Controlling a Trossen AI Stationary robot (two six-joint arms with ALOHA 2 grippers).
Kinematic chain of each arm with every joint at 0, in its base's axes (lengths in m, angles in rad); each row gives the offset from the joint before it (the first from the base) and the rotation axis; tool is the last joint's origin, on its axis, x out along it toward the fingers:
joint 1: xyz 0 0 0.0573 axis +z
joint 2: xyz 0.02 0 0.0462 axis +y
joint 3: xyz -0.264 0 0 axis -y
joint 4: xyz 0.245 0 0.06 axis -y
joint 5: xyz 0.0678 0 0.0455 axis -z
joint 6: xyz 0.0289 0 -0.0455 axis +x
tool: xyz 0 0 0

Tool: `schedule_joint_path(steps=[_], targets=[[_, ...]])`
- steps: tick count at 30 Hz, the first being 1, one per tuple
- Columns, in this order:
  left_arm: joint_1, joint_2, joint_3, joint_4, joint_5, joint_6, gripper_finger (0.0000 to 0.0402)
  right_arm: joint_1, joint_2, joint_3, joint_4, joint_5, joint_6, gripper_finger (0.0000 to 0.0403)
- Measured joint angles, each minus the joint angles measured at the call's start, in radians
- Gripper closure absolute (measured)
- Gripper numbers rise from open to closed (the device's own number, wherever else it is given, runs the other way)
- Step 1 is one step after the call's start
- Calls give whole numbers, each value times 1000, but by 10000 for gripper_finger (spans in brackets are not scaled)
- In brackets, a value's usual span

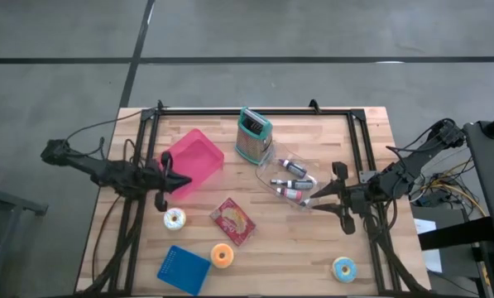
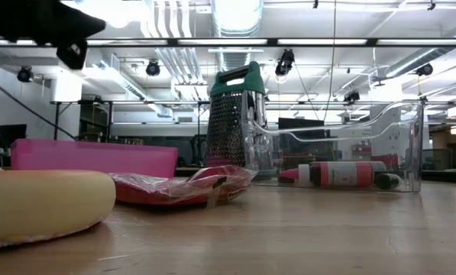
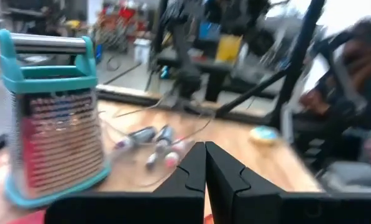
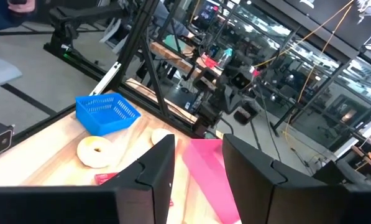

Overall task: Pick & Place Food Item
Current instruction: Put the red popcorn bag into the pink bin

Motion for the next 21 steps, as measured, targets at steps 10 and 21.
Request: schedule_joint_path(steps=[10, 21], targets=[[1, 486, 307, -141, -162, 36, 396, 0, 0, 0, 0, 0, 0, 268], [13, 916, 511, -194, -160, 60, 396, 0, 0, 0, -1, 0, 0, 272]])
